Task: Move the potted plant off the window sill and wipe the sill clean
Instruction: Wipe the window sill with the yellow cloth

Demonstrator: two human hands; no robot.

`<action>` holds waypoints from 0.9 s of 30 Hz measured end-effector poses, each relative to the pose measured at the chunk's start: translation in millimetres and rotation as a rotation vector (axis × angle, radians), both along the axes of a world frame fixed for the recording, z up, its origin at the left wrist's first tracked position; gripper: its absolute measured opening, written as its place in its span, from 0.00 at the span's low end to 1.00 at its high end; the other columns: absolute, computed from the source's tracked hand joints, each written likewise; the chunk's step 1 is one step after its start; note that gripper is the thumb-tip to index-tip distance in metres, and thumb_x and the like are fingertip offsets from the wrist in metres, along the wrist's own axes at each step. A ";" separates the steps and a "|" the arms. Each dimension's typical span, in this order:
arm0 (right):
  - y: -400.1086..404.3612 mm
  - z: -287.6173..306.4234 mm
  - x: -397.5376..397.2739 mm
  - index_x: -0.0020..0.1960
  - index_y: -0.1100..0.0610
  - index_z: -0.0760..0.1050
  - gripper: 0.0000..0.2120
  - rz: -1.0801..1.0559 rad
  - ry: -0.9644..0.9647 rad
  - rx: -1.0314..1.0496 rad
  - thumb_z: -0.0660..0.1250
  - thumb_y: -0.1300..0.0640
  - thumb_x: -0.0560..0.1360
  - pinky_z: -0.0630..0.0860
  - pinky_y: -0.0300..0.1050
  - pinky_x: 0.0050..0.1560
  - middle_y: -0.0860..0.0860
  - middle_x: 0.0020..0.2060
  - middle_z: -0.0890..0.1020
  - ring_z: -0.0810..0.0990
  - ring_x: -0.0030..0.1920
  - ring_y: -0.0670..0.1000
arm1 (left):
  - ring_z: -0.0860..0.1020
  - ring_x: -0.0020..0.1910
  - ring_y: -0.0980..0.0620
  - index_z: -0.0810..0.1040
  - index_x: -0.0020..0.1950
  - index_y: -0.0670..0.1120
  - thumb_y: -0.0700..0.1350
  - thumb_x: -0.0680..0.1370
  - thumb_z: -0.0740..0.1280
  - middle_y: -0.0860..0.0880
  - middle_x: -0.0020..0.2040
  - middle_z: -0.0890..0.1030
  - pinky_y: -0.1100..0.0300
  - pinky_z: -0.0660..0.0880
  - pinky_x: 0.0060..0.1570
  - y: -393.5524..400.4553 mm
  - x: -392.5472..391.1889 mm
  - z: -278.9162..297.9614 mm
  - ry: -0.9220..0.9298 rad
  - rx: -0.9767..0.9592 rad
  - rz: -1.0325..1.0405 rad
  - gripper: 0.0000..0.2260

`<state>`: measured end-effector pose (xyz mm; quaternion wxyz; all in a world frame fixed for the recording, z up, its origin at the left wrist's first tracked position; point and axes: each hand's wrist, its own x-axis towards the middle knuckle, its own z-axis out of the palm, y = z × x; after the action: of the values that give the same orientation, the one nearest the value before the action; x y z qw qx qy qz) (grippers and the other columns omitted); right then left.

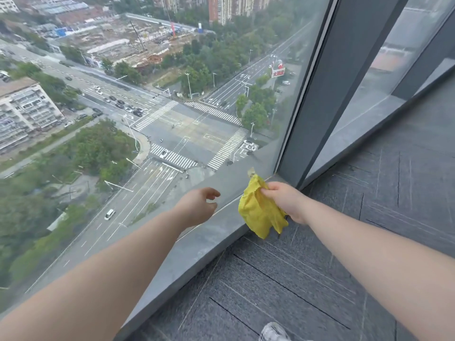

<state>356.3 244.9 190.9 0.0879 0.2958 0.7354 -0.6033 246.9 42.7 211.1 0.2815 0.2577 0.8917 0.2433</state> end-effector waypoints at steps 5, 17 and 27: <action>-78.6 65.6 23.7 0.55 0.57 0.78 0.14 0.237 -0.135 0.102 0.61 0.49 0.79 0.74 0.59 0.62 0.55 0.54 0.83 0.81 0.56 0.56 | 0.60 0.75 0.52 0.48 0.78 0.56 0.46 0.73 0.72 0.52 0.78 0.58 0.59 0.59 0.70 -56.1 48.1 62.3 0.029 0.036 -0.235 0.42; -258.7 245.7 96.7 0.43 0.51 0.77 0.07 0.500 -0.057 0.105 0.61 0.55 0.77 0.75 0.44 0.49 0.50 0.42 0.80 0.79 0.43 0.49 | 0.76 0.43 0.47 0.76 0.41 0.51 0.44 0.71 0.63 0.52 0.38 0.75 0.60 0.73 0.36 -198.0 138.8 218.9 0.332 -0.010 -0.083 0.03; -309.6 265.7 123.2 0.54 0.50 0.75 0.14 1.039 0.018 0.818 0.65 0.57 0.69 0.80 0.53 0.54 0.52 0.50 0.80 0.80 0.51 0.54 | 0.75 0.37 0.51 0.75 0.31 0.51 0.45 0.70 0.65 0.54 0.31 0.75 0.62 0.71 0.36 -279.2 216.4 252.3 0.289 -0.129 0.222 0.07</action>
<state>479.5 -64.7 456.6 0.2418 -0.0931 0.9530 -0.1570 463.3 -236.5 463.4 0.1380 0.1717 0.9595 0.1756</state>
